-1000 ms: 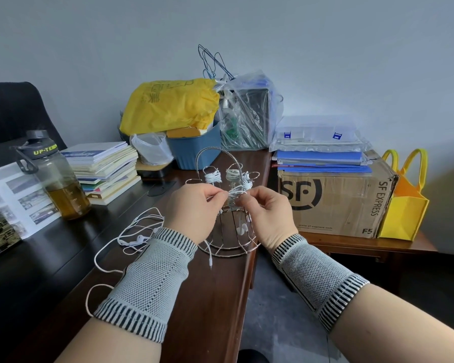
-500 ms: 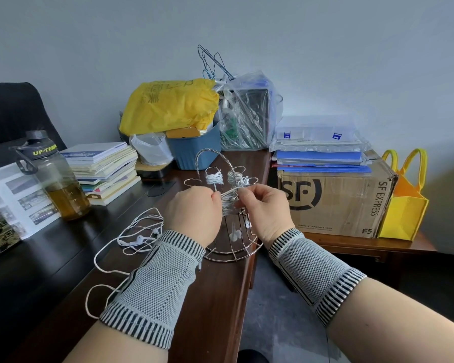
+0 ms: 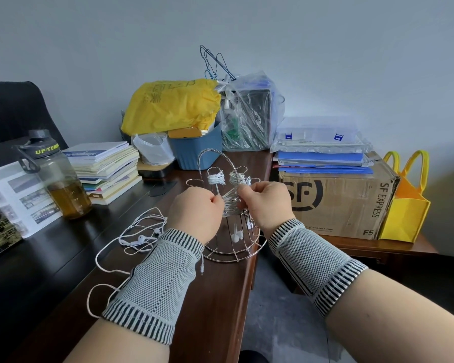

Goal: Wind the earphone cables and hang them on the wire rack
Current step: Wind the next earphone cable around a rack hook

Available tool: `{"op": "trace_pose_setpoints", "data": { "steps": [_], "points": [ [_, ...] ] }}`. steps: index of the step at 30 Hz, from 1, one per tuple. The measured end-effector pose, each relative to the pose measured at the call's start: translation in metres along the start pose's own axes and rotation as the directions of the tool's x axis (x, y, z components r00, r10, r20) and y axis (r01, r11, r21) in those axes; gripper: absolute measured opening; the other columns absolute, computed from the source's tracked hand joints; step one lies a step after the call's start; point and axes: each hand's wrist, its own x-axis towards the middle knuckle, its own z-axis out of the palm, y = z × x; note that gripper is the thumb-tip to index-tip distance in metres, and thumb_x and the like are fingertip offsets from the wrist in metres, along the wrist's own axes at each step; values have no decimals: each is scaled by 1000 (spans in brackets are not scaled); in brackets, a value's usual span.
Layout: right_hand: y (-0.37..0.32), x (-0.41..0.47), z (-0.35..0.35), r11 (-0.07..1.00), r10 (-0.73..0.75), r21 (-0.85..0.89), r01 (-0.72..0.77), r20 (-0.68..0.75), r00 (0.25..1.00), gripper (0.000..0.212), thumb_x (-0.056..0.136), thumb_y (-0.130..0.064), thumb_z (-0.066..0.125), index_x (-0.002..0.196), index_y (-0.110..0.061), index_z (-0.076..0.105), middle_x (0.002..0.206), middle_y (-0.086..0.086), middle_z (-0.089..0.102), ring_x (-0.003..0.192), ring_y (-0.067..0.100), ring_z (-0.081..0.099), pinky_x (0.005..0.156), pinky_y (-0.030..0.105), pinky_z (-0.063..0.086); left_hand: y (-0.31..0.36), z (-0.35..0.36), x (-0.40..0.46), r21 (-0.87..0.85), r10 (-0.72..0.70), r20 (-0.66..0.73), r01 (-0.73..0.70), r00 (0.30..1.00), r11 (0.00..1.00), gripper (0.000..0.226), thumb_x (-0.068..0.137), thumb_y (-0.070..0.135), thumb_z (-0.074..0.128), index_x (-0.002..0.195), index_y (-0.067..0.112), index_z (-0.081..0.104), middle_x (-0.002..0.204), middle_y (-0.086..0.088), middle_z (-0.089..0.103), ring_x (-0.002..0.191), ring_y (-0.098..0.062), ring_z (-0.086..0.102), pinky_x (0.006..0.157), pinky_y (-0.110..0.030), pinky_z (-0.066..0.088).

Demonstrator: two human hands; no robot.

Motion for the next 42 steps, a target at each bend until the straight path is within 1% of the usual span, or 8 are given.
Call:
{"op": "trace_pose_setpoints", "data": {
  "steps": [9, 12, 14, 19, 25, 32, 37, 42],
  "points": [
    [4, 0, -3, 998, -47, 50, 47, 0, 999, 24, 82, -22, 70, 59, -19, 62, 66, 2, 70, 62, 14, 64, 71, 35, 58, -6, 4, -8, -25, -16, 54, 17, 998, 1000, 41, 91, 34, 50, 66, 7, 66, 67, -5, 69, 69, -25, 64, 68, -39, 55],
    [10, -6, -4, 990, -126, 55, 127, -5, 992, 21, 80, -12, 70, 64, -21, 60, 65, -6, 65, 61, 7, 58, 66, 27, 53, -5, 5, -12, 5, 18, 21, -19, 1000, 1000, 43, 93, 35, 49, 60, 9, 61, 61, -3, 64, 64, -23, 60, 61, -35, 52],
    [15, -12, -2, 980, -192, 60, 191, 6, 981, 25, 78, -9, 71, 63, -24, 59, 66, -9, 62, 61, 6, 57, 65, 26, 52, -3, 5, -15, 58, 58, -8, -58, 998, 997, 47, 94, 36, 50, 54, 13, 52, 55, -1, 56, 61, -22, 55, 53, -29, 40],
    [27, -20, 8, 939, -341, 38, 342, -31, 939, 30, 79, -13, 75, 66, -36, 62, 85, -7, 59, 79, -1, 56, 76, 22, 50, -2, 7, -17, 157, 129, -50, -119, 990, 980, 46, 96, 39, 48, 54, 21, 43, 55, 4, 48, 62, -24, 53, 55, -28, 35],
    [37, -24, 13, 890, -452, -58, 452, 15, 892, 23, 84, -5, 66, 98, -21, 74, 101, -7, 46, 96, -13, 46, 81, 4, 40, 0, 9, -20, 124, 194, -13, -191, 981, 974, 29, 98, 32, 44, 75, 22, 57, 67, 4, 54, 75, -26, 59, 62, -31, 38],
    [39, -24, 20, 882, -464, -95, 461, -14, 886, 18, 82, -4, 68, 93, -19, 71, 108, -4, 42, 100, -20, 41, 79, -2, 35, -3, 6, -21, 104, 220, 7, -219, 976, 970, 25, 100, 34, 40, 78, 25, 47, 79, -1, 63, 80, -26, 59, 63, -32, 34],
    [38, -23, 18, 888, -457, -51, 457, -5, 889, 24, 81, -5, 70, 87, -28, 65, 105, -5, 43, 98, -15, 43, 81, 2, 37, -4, 8, -21, 74, 214, 12, -215, 977, 974, 27, 100, 39, 41, 77, 27, 44, 68, 5, 51, 79, -28, 59, 64, -34, 40],
    [37, -21, 16, 913, -403, -42, 406, 58, 913, 17, 84, -7, 68, 94, -20, 73, 107, -12, 42, 92, -9, 50, 80, 7, 44, -5, 7, -18, 52, 220, -2, -220, 975, 974, 35, 97, 45, 49, 65, 29, 48, 56, 7, 47, 66, -19, 54, 59, -29, 35]
  ]
}}
